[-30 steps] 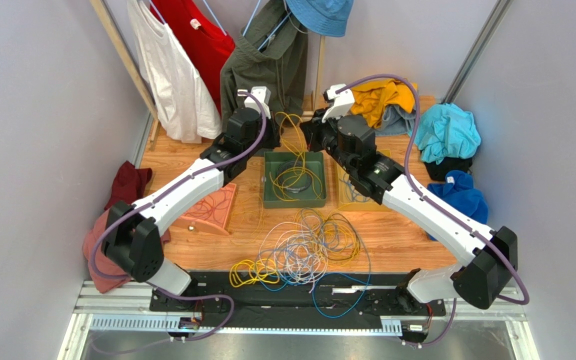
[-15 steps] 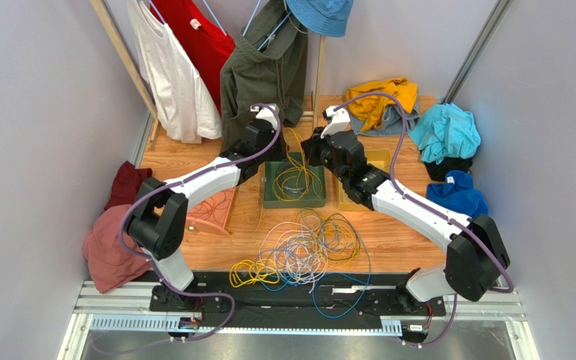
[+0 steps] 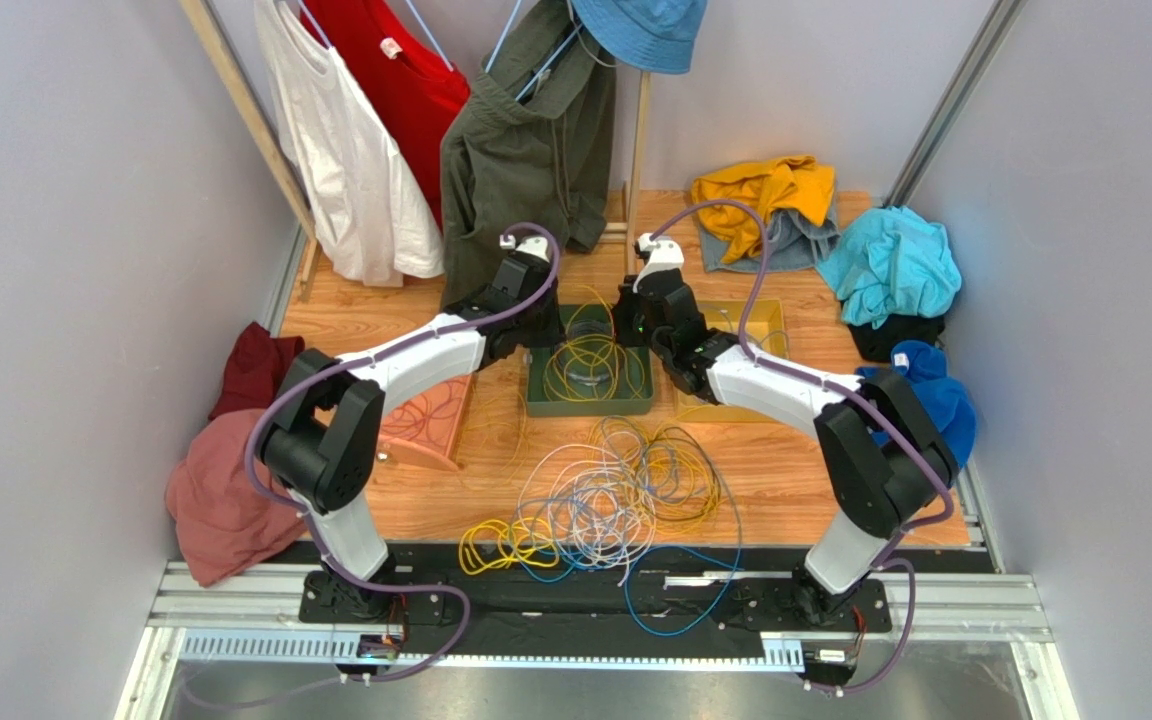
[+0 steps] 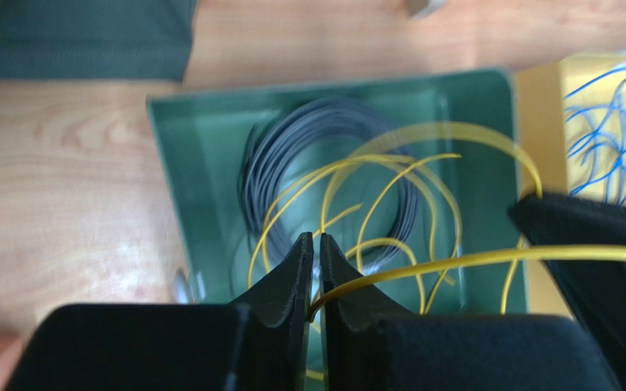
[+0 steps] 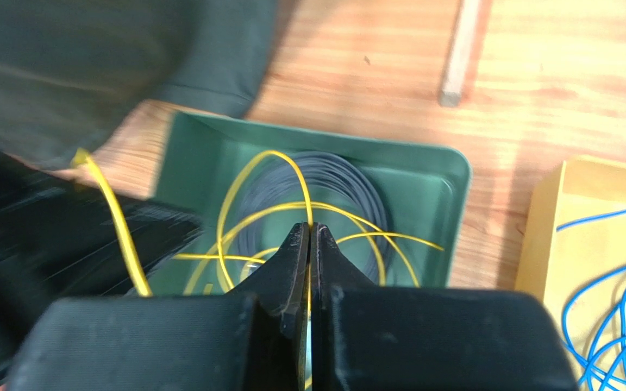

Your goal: Untangle the cables

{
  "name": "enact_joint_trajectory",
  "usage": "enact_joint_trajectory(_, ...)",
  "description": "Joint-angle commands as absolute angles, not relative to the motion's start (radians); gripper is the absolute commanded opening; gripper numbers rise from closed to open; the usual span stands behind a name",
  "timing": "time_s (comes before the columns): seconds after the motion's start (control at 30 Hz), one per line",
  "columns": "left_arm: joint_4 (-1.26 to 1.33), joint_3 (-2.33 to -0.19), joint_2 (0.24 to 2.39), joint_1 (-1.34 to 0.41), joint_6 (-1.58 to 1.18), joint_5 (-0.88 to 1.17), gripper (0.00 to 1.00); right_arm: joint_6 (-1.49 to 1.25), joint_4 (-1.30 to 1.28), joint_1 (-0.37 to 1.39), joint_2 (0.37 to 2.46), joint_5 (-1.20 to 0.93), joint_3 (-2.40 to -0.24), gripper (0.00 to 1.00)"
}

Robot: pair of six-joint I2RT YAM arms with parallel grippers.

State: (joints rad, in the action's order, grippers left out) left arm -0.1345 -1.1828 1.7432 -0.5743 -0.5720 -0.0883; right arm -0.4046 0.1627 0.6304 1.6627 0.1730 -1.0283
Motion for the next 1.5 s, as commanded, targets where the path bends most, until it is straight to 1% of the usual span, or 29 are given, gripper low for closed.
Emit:
enact_joint_trajectory(0.0, -0.219, -1.169, 1.663, -0.574, -0.592, -0.092, 0.21, -0.426, 0.170, 0.621, 1.687, 0.178, -1.060, 0.00)
enact_joint_trajectory(0.03, -0.219, -1.151, 1.652, -0.574, -0.591, -0.089, 0.30, -0.431, 0.163, 0.623, 1.690, 0.173, -1.061, 0.01)
enact_joint_trajectory(0.07, -0.222, -1.144, 1.634, -0.575, -0.589, -0.089, 0.34, -0.433, 0.150, 0.621, 1.687, 0.176, -1.063, 0.09)
enact_joint_trajectory(0.13, -0.241, -1.141, 1.620, -0.574, -0.586, -0.092, 0.44, -0.439, 0.137, 0.627, 1.672, 0.193, -1.063, 0.18)
enact_joint_trajectory(0.17, -0.251, -1.144, 1.609, -0.578, -0.586, -0.098, 0.45, -0.436, 0.115, 0.632, 1.664, 0.207, -1.065, 0.28)
enact_joint_trajectory(0.23, -0.279, -1.149, 1.597, -0.581, -0.583, -0.121, 0.47, -0.423, 0.078, 0.643, 1.635, 0.260, -1.083, 0.36)
enact_joint_trajectory(0.27, -0.287, -1.150, 1.582, -0.586, -0.581, -0.132, 0.47, -0.417, 0.040, 0.646, 1.625, 0.279, -1.089, 0.42)
enact_joint_trajectory(0.3, -0.308, -1.152, 1.574, -0.589, -0.581, -0.153, 0.48, -0.413, 0.017, 0.647, 1.617, 0.296, -1.106, 0.44)
enact_joint_trajectory(0.33, -0.314, -1.149, 1.565, -0.592, -0.581, -0.164, 0.51, -0.400, 0.003, 0.653, 1.599, 0.331, -1.112, 0.46)
enact_joint_trajectory(0.37, -0.319, -1.147, 1.549, -0.597, -0.581, -0.170, 0.51, -0.400, -0.041, 0.657, 1.588, 0.347, -1.114, 0.50)
enact_joint_trajectory(0.43, -0.342, -1.147, 1.533, -0.603, -0.578, -0.199, 0.52, -0.408, -0.063, 0.658, 1.550, 0.370, -1.108, 0.50)
enact_joint_trajectory(0.47, -0.350, -1.147, 1.520, -0.613, -0.572, -0.212, 0.52, -0.411, -0.066, 0.657, 1.536, 0.373, -1.098, 0.54)
enact_joint_trajectory(0.5, -0.368, -1.153, 1.517, -0.621, -0.560, -0.244, 0.64, -0.414, -0.066, 0.658, 1.507, 0.367, -1.088, 0.54)
enact_joint_trajectory(0.53, -0.380, -1.160, 1.519, -0.627, -0.557, -0.259, 0.66, -0.413, -0.066, 0.660, 1.496, 0.365, -1.074, 0.54)
enact_joint_trajectory(0.63, -0.429, -1.206, 1.546, -0.644, -0.538, -0.272, 0.66, -0.422, -0.051, 0.670, 1.430, 0.344, -1.016, 0.54)
enact_joint_trajectory(0.73, -0.486, -1.279, 1.621, -0.644, -0.526, -0.249, 0.66, -0.451, -0.023, 0.678, 1.378, 0.319, -0.980, 0.53)
enact_joint_trajectory(0.83, -0.558, -1.330, 1.677, -0.646, -0.548, -0.262, 0.66, -0.451, -0.017, 0.698, 1.342, 0.264, -0.948, 0.50)
enact_joint_trajectory(0.9, -0.491, -1.266, 1.631, -0.646, -0.561, -0.259, 0.66, -0.451, 0.032, 0.709, 1.322, 0.203, -0.908, 0.49)
enact_joint_trajectory(0.97, -0.451, -1.227, 1.562, -0.646, -0.569, -0.268, 0.66, -0.454, 0.055, 0.730, 1.327, 0.204, -0.893, 0.45)
enact_joint_trajectory(1.03, -0.451, -1.212, 1.526, -0.647, -0.574, -0.288, 0.66, -0.463, 0.074, 0.738, 1.356, 0.196, -0.879, 0.40)
enact_joint_trajectory(1.13, -0.477, -1.197, 1.427, -0.647, -0.575, -0.311, 0.66, -0.482, 0.127, 0.739, 1.394, 0.181, -0.862, 0.38)
enact_joint_trajectory(1.2, -0.468, -1.172, 1.379, -0.647, -0.569, -0.310, 0.66, -0.480, 0.136, 0.739, 1.426, 0.172, -0.871, 0.38)
enact_joint_trajectory(1.3, -0.463, -1.161, 1.327, -0.647, -0.558, -0.308, 0.66, -0.480, 0.144, 0.749, 1.454, 0.164, -0.891, 0.41)
enact_joint_trajectory(1.47, -0.480, -1.161, 1.309, -0.647, -0.560, -0.298, 0.66, -0.445, 0.210, 0.794, 1.422, 0.156, -0.862, 0.51)
